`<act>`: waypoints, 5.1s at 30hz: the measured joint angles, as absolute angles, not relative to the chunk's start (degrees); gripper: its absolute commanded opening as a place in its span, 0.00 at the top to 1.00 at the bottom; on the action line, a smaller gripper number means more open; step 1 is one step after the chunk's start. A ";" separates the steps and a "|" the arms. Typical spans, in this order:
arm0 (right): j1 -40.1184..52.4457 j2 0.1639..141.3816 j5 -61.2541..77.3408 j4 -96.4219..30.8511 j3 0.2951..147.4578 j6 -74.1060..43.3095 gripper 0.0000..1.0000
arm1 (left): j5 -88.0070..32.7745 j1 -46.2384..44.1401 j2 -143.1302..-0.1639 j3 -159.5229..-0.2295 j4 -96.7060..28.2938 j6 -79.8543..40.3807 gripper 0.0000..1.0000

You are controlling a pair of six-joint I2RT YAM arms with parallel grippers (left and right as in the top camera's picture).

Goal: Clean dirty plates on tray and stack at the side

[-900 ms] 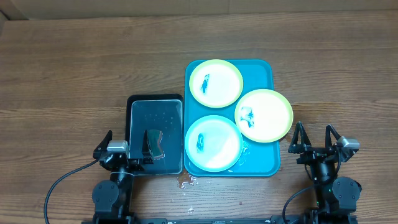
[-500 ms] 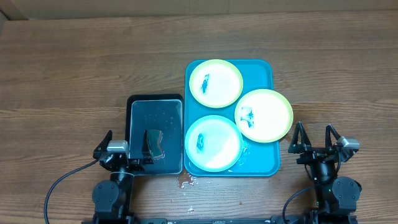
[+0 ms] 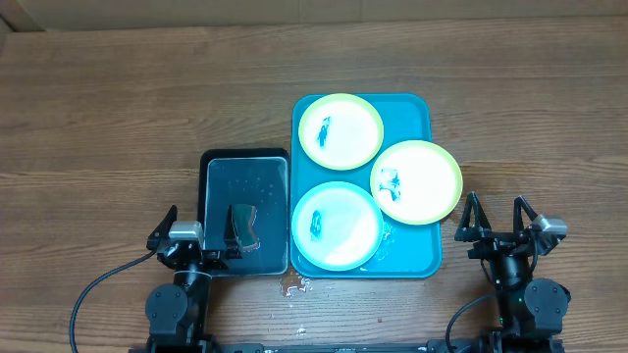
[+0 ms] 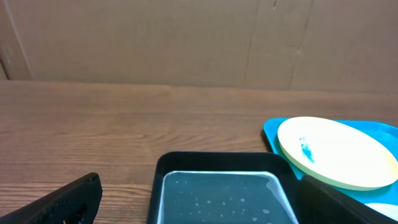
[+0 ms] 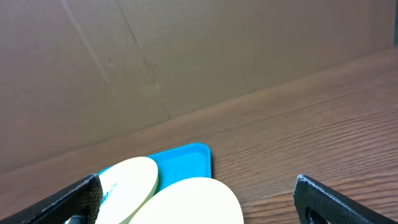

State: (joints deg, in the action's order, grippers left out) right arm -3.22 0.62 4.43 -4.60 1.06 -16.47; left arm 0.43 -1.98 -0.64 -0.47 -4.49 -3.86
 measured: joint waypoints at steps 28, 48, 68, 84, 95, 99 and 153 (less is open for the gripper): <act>-3.22 0.62 4.43 -4.60 1.06 -16.47 0.00 | 0.43 -1.98 -0.64 -0.47 -4.49 -3.86 0.00; -3.22 0.62 4.43 -4.54 1.06 -16.49 0.00 | 2.83 -1.98 -0.64 -0.47 -4.32 1.80 0.00; -3.22 5.67 21.50 -9.91 16.56 -23.24 0.00 | -20.12 -1.98 -4.47 -13.96 -6.98 2.66 0.00; -3.22 56.66 23.00 -62.94 71.79 -6.07 0.00 | -22.15 -1.98 -54.04 -69.12 -56.80 1.63 0.00; 5.17 74.06 30.81 -68.38 70.22 -5.82 0.01 | -24.03 -1.98 -69.63 -72.49 -70.04 -0.40 0.00; 17.39 75.83 25.96 -61.06 60.86 -10.22 0.19 | -24.27 -1.98 -70.85 -72.49 -70.96 -0.49 0.00; 28.60 91.24 5.56 -32.64 45.32 -27.11 0.88 | -5.76 -8.38 -98.61 -54.54 -49.06 -20.71 0.96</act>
